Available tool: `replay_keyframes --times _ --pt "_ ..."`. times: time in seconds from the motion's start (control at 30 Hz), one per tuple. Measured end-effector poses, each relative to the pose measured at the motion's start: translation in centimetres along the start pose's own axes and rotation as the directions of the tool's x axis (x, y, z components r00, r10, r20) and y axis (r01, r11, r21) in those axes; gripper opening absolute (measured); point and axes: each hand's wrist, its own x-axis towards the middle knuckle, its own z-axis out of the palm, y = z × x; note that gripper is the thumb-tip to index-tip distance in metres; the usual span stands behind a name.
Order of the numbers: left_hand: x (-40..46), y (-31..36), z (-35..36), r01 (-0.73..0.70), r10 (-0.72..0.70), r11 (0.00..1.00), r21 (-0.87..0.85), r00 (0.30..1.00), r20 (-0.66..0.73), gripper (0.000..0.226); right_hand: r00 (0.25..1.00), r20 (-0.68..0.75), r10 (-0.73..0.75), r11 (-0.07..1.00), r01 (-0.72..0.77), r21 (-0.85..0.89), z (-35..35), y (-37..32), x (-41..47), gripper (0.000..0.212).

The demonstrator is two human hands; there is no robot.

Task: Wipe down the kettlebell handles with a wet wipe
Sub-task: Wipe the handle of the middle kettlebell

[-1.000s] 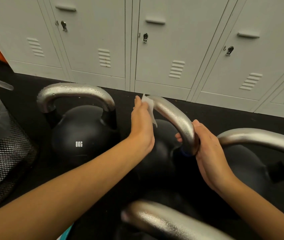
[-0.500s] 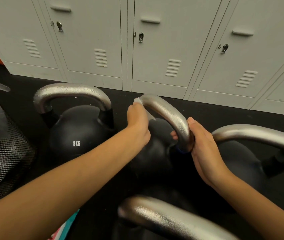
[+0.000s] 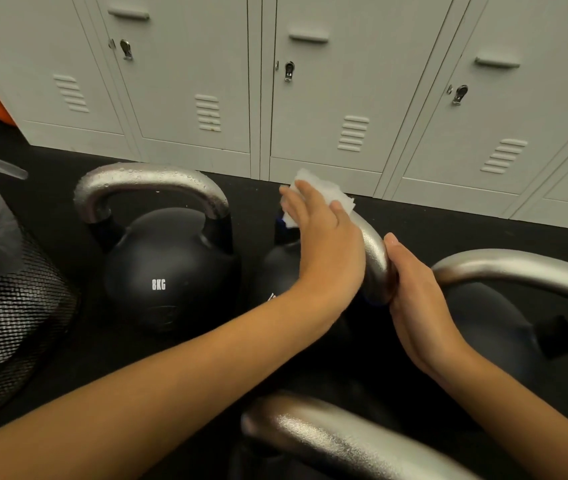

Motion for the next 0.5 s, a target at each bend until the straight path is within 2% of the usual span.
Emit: replay_keyframes --times 0.1,0.2,0.27,0.37,0.5 --pt "1.6 -0.3 -0.8 -0.171 0.164 0.962 0.211 0.985 0.050 0.044 1.000 -0.006 0.004 1.000 -0.004 -0.001 0.2 -0.1 0.1 0.046" --pt "3.5 0.4 -1.8 -0.213 0.204 0.927 0.308 0.977 0.062 0.038 0.998 -0.046 -0.032 0.999 0.031 -0.034 0.3 0.1 0.3 0.044" --pt "4.8 1.2 -2.7 -0.187 0.137 0.916 0.356 0.978 0.160 0.038 0.998 -0.058 -0.028 0.999 0.026 -0.021 0.3 0.1 0.3 0.043" --pt "6.4 1.9 -4.1 -0.130 -0.022 0.900 0.417 0.940 0.340 0.038 0.998 -0.061 -0.016 1.000 0.016 -0.006 0.3 0.0 0.2 0.041" --pt "8.3 1.3 -5.4 -0.062 -0.123 0.906 0.420 0.909 0.398 0.030 0.998 -0.062 -0.026 0.999 0.024 -0.025 0.3 0.0 0.2 0.042"
